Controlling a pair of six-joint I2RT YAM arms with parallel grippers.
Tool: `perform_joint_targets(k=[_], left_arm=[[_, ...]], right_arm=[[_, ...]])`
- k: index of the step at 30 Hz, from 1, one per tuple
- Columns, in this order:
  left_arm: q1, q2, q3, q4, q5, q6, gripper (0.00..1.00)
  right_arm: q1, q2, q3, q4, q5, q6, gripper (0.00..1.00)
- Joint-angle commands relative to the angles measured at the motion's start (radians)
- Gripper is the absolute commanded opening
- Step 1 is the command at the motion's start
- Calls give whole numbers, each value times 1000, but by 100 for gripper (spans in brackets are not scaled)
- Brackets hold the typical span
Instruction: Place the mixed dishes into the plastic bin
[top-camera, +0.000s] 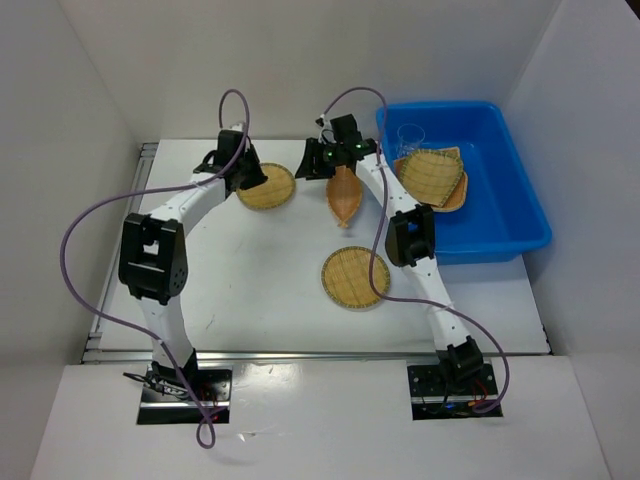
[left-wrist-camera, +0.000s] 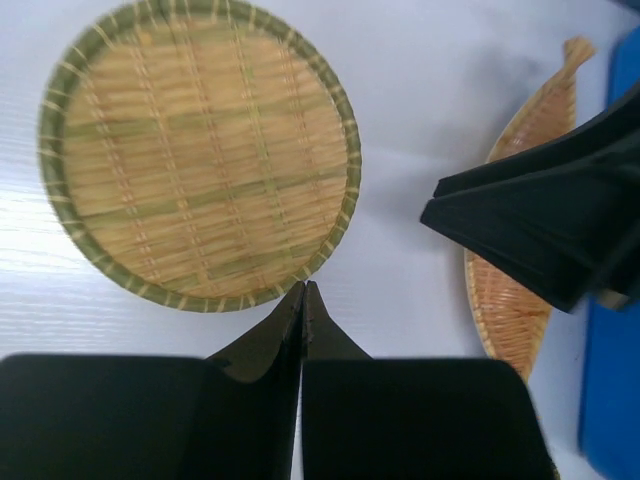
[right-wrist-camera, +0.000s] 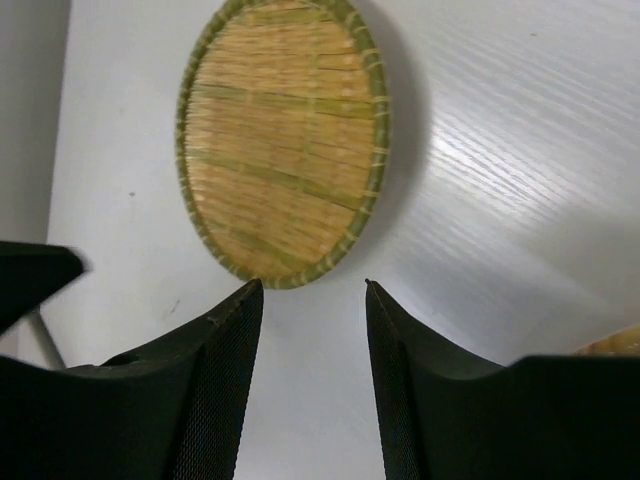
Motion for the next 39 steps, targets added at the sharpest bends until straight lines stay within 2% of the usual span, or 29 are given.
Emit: perform_joint_targets(k=[1,16,22,25,34,39], left_arm=[[11,-78,-21,9,-17,19,0],[58,-198,-194,0,-57,37,0],[58,-249,-231,-11,-88,46,0],[58,-258,-240,-20,-97,56,0],[58,-287,-269,-30,-106,74,0],[58,-296,-288,-30,-106,74,0]], right_arm=[[30,31,73,-56,109,-11,51],[50,166,104,80,70,95,51],[59,198,104,140,24,166,45],[68,216,104,140,24,175,45],[68,217,124,114,99,176,43],[68,198,142,80,202,156,41]])
